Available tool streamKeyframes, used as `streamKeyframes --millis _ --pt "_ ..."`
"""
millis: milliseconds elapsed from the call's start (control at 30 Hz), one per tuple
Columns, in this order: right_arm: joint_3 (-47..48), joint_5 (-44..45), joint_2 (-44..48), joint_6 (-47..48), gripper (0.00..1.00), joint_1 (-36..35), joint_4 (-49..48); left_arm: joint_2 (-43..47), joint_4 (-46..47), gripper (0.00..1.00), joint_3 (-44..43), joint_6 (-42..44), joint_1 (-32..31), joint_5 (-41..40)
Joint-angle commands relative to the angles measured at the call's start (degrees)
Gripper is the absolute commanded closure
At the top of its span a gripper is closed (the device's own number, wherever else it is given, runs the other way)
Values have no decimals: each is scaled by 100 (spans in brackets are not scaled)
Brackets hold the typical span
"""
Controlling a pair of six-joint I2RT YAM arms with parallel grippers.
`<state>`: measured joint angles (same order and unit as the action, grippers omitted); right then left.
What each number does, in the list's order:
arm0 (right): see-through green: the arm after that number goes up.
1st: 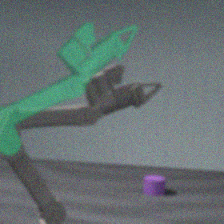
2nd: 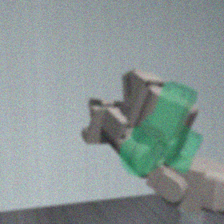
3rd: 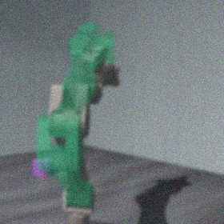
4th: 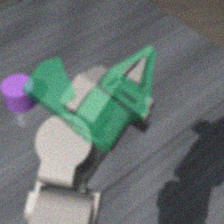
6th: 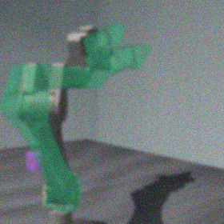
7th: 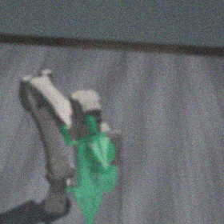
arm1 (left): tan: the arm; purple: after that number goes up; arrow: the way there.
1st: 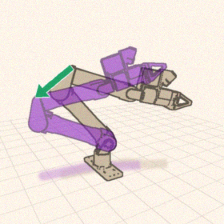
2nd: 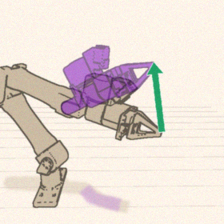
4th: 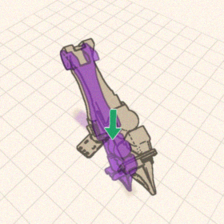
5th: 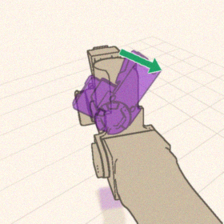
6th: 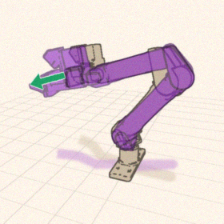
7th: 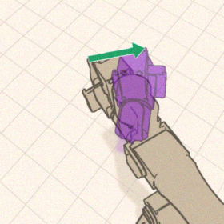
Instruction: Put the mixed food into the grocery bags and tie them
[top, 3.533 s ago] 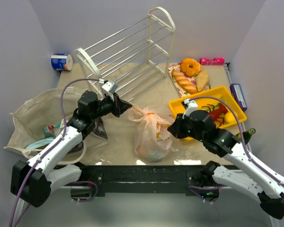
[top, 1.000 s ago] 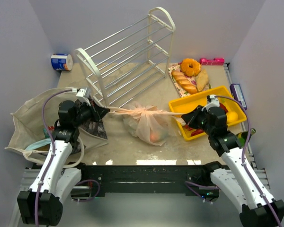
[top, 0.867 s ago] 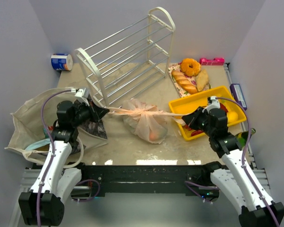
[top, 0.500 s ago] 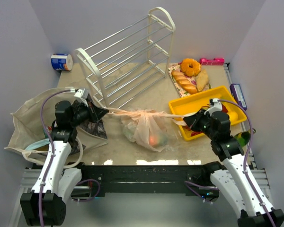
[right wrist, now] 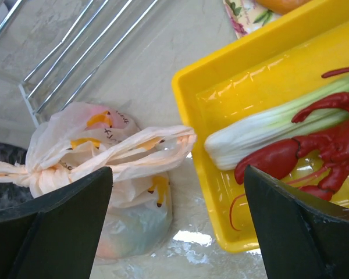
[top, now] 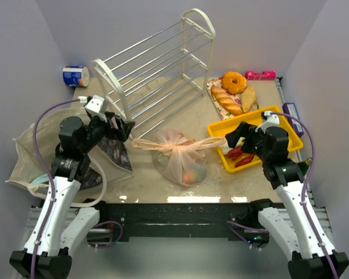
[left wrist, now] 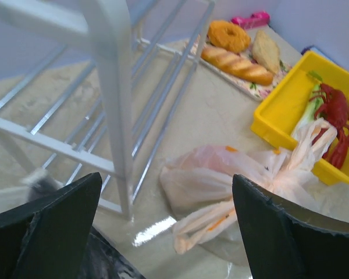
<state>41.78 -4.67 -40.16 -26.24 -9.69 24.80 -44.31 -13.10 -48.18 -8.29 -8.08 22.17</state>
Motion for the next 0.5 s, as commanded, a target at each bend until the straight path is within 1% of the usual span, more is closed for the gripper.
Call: streamKeyframes --millis 0,33,67,133,167,200,233,300,333,400,433,467 --pt "638 -525 -298 444 2 -15 -545 46 -622 0 -1086 495 -36 -783" --pt "682 -648 -499 462 2 -41 -633 -59 -910 0 -1271 495 -36 -863" --pt "743 -745 -588 479 2 -224 -886 -129 -1070 0 -1664 513 -36 -960" --pt "823 -502 -869 567 2 -672 -1099 -374 -1595 0 -2062 453 -36 -1468" --pt "971 -161 -1001 776 1 -1431 -1195 -454 -1747 0 -2377 382 -27 -1740" --pt "1042 452 -1150 891 1 -1865 -1231 -612 -1879 0 -2510 355 -27 -2047" --pt "1121 693 -1543 1006 1 -2592 -1249 -683 -2150 0 -2773 294 -10 -2190" --pt "1402 844 -1950 1305 1 -3071 -1223 -789 -2398 0 -2959 206 60 -2558" --pt "1516 905 -2360 1419 1 -3448 -1258 -772 -2494 0 -3056 145 200 -2586" --pt "1614 1072 -2732 1726 1 -3810 -1275 -754 -2705 0 -3144 118 376 -2665" --pt "1701 1212 -2890 1823 1 -4108 -1267 -745 -2819 0 -3258 109 499 -2744" --pt "1754 1318 -3249 1981 1 -4233 -1267 -745 -2925 0 -3302 117 535 -2814"
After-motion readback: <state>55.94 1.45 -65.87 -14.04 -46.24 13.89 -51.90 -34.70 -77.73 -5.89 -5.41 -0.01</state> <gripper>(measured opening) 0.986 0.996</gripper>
